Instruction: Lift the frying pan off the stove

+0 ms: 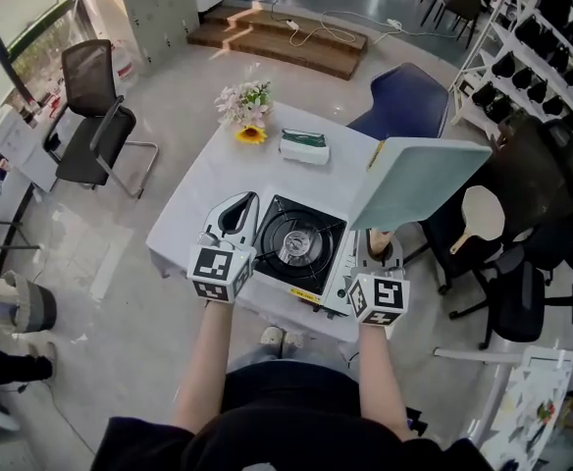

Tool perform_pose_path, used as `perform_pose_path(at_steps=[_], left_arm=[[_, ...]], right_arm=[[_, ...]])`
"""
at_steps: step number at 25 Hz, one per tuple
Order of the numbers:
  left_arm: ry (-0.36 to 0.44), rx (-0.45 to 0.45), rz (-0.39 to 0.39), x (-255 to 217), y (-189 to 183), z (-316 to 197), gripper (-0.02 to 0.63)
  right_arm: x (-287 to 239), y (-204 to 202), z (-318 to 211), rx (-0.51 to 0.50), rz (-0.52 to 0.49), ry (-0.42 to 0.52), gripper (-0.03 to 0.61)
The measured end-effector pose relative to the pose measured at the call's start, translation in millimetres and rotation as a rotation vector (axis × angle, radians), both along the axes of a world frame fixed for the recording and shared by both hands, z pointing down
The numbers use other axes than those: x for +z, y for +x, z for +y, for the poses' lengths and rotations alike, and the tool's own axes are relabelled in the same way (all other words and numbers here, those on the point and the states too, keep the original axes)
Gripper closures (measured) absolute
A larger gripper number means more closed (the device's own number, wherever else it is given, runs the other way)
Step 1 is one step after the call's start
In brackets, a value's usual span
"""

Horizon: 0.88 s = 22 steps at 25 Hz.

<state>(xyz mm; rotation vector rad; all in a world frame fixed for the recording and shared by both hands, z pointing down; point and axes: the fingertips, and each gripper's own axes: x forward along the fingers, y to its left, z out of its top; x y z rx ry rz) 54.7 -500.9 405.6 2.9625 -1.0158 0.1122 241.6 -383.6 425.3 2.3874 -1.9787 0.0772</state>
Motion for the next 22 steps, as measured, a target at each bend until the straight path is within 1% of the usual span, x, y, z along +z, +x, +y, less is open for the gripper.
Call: perform_pose_path(at_steps=[9, 22], left_arm=[[0.009, 0.008, -0.003, -1.9, 6.8, 5.3, 0.594], [0.001, 0.012, -0.010, 0.7, 11.2, 9.1, 0.594]], right_arm=[[0.0, 3.3, 3.0, -0.005, 0.033, -0.016, 0.532], [4.4, 4.5, 2.3, -0.024, 0.011, -0.039, 0.531]])
